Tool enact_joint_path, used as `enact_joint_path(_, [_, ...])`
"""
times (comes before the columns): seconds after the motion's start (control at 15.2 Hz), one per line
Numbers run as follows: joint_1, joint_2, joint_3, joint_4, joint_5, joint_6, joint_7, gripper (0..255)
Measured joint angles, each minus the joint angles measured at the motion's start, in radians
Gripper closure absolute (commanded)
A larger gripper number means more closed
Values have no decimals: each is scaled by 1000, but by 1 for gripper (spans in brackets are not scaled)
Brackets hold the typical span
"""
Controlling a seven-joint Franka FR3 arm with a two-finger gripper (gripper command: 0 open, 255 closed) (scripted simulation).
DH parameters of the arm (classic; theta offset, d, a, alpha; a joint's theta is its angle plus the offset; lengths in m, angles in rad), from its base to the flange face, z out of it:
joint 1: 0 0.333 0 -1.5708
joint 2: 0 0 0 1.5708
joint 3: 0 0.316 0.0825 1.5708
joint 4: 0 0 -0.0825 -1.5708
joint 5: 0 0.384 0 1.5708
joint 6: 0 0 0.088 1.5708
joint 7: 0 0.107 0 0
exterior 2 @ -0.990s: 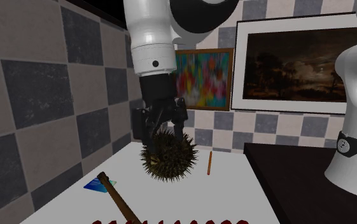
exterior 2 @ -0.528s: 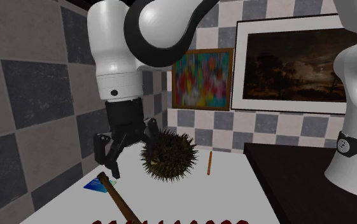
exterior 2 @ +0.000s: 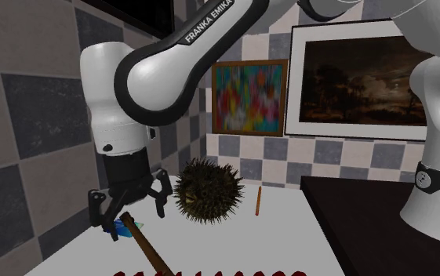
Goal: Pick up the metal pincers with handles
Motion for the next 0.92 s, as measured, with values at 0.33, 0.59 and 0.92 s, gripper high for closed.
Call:
enact_joint_path(0.33, [9,60,-8,22,-8,39,8,0])
enact_joint_path(0.59, [10,70,-9,25,-9,46,9,255])
enact_joint_path(0.92, [10,71,-9,25,-9,47,9,255])
